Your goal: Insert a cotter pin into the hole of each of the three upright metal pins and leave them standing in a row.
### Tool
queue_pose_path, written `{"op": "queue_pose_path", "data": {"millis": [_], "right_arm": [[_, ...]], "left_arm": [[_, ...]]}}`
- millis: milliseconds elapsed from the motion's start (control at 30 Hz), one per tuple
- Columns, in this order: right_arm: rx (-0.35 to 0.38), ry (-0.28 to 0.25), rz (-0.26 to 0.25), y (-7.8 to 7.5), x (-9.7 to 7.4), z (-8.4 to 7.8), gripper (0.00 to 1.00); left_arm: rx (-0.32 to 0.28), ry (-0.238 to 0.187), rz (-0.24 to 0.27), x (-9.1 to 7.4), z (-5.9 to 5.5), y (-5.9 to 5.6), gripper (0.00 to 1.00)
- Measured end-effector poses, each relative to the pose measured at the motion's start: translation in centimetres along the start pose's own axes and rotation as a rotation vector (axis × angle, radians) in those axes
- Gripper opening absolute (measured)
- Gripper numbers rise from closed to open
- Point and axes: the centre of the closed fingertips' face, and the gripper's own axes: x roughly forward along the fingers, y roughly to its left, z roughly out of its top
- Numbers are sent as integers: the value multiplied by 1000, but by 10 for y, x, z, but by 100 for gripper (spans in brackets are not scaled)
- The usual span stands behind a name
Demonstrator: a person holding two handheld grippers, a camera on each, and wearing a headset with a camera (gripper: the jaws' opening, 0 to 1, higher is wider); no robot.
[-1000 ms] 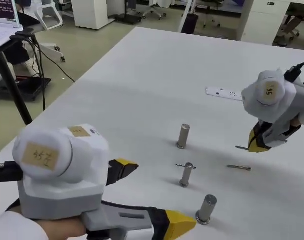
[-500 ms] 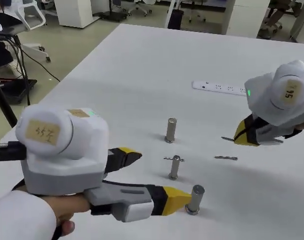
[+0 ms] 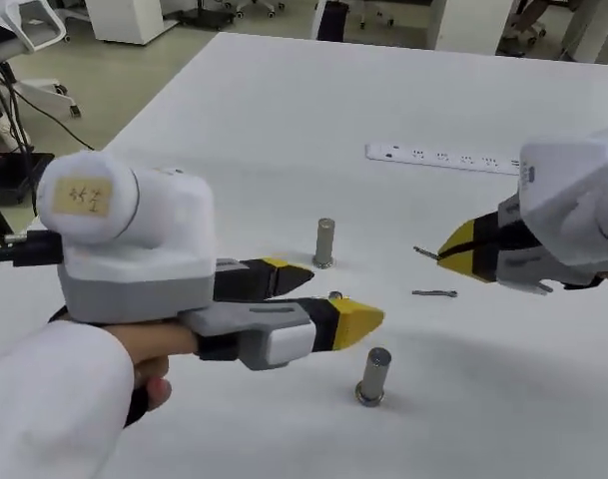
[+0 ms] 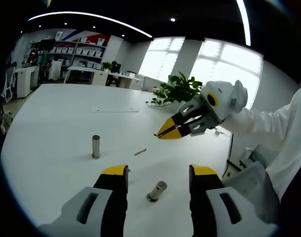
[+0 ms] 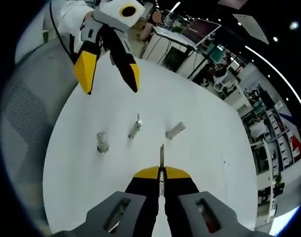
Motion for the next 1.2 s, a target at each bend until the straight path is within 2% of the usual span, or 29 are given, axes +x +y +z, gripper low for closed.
{"op": "queue_pose_path", "data": {"millis": [33, 167, 233, 267, 367, 433, 600, 733, 1000, 1200], "right_arm": [[-13, -3, -29, -1, -2, 1, 0], [-25, -26, -93, -3, -6, 6, 0], [-49, -17, -125, -4, -8, 7, 0], [-50, -7, -137, -4, -9, 7, 0], [-31, -27, -170, -5, -13, 10, 0], [-47, -29, -206, -6, -17, 11, 0], [-56, -38, -247, -2, -22, 10, 0], [-73, -26, -252, 5, -23, 8, 0], [-56, -11, -238, 21, -22, 0, 0], [-62, -2, -248, 27, -22, -1, 0]], "left_arm": [[-1, -1, -2, 1, 1, -1, 45], [-6, -8, -28, 13, 7, -6, 38], [-4, -3, -39, 18, 10, -7, 37], [0, 3, -47, 20, 11, -8, 36], [23, 17, -71, 27, 15, -11, 32], [31, 26, -79, 31, 18, -11, 31], [37, 32, -99, 42, 21, -15, 29], [34, 33, -115, 51, 20, -19, 29], [39, 84, -149, 68, 7, -26, 25], [17, 84, -170, 77, 7, -31, 19]]}}
